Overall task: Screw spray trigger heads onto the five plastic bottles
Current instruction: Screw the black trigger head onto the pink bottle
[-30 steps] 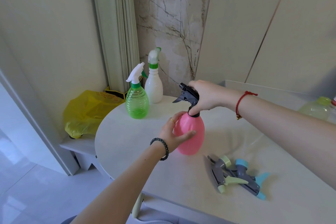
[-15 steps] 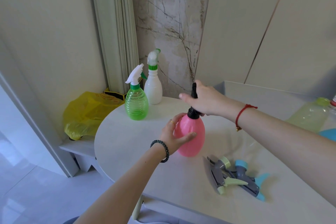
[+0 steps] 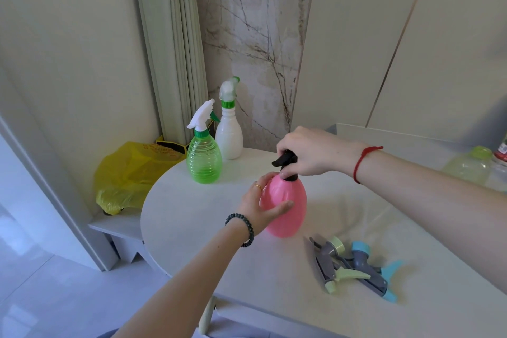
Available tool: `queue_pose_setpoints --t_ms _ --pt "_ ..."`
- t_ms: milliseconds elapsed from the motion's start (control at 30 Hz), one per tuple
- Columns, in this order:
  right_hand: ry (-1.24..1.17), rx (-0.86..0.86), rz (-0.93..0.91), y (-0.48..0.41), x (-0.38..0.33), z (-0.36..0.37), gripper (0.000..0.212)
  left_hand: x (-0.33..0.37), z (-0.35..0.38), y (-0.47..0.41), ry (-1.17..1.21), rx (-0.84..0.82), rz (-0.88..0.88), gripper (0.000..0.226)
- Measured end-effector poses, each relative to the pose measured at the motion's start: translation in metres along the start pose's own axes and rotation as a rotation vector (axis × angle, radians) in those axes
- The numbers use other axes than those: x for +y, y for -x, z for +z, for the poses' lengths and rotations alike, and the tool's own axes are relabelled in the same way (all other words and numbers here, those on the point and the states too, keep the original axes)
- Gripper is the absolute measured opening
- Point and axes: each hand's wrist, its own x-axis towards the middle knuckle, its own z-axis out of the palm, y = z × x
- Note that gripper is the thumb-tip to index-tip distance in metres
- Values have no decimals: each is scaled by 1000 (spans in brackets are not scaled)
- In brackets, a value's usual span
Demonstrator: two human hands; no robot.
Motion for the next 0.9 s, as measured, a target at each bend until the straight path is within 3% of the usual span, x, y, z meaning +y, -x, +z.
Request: queue_pose_setpoints --t_ms 267,367,433,600,667,733,800,900 --pt "-106 102 113 8 -2 8 32 0 3 0 -16 27 -8 64" --pt "-134 125 128 19 3 20 49 0 5 2 -9 39 1 63" --pt "-287 239 153 32 6 29 55 0 5 4 20 42 -5 59" --pt "-513 538 198 40 3 39 23 2 11 2 -1 58 -6 59" --pt "-555 528 219 36 -1 41 30 2 13 3 31 80 -11 55" --pt "-590 561 254 36 -4 47 49 1 12 5 62 87 -2 54" --pt "-770 704 346 44 -10 60 63 -4 9 7 76 63 8 50" --pt "-1077 880 548 61 -24 94 61 -10 6 7 140 52 -15 36"
